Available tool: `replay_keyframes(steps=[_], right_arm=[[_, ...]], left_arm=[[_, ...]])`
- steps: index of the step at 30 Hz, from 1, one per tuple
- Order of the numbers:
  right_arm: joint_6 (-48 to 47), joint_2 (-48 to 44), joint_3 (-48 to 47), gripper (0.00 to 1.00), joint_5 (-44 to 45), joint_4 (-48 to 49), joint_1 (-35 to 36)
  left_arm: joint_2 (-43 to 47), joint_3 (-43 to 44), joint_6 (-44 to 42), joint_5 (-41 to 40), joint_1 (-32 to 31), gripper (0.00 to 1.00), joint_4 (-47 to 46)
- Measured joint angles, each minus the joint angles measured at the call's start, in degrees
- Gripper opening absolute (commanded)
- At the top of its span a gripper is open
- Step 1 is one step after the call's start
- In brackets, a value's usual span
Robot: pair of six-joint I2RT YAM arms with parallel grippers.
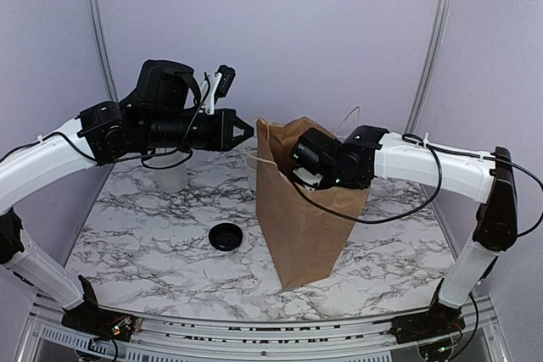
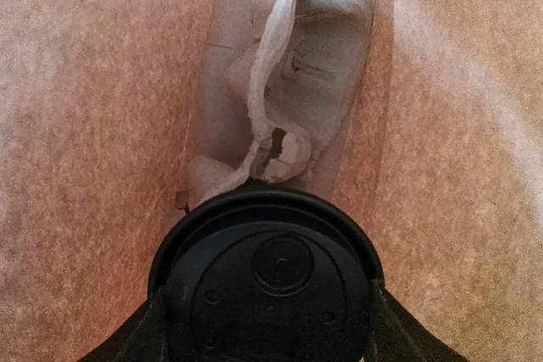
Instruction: Pack the takeout coffee
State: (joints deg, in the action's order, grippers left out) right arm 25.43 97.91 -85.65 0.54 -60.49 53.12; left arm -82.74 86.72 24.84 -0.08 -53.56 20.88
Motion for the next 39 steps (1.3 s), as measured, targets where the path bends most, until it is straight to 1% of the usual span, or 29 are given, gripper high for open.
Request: replay_keyframes(steps=[10, 17, 24, 29, 31, 35, 39], right_arm=[[-0.98, 0.83, -0.55, 0.51, -0.17, -0.22, 0.04], [-1.79, 4.07, -6.56, 0.51, -0.94, -3.76, 0.63], [-1.95, 4.96, -10.97, 0.51, -1.46, -6.58, 1.99], [-1.90, 4.94, -8.81, 0.51, -1.57, -6.40, 2.71], [-1.90, 4.94, -6.12, 0.51, -1.51, -5.42, 2.75], [-1.86, 3.65, -3.65, 0.51, -1.36, -3.10, 2.71], [-1.73, 3.10, -2.84, 0.52, -1.18, -2.12, 2.71]], left_arm=[[0.04, -0.13, 0.00, 0.00, 0.00, 0.00, 0.00], [0.04, -0.24, -0.20, 0.00, 0.00, 0.00, 0.00], [0.04, -0.35, -0.24, 0.02, 0.11, 0.00, -0.02], [0.04, -0.35, -0.22, 0.02, 0.13, 0.00, -0.02], [0.04, -0.35, -0.22, 0.04, 0.15, 0.00, -0.02], [0.04, -0.35, -0.22, 0.02, 0.20, 0.00, -0.02], [0.04, -0.37, -0.24, 0.04, 0.31, 0.00, -0.02]])
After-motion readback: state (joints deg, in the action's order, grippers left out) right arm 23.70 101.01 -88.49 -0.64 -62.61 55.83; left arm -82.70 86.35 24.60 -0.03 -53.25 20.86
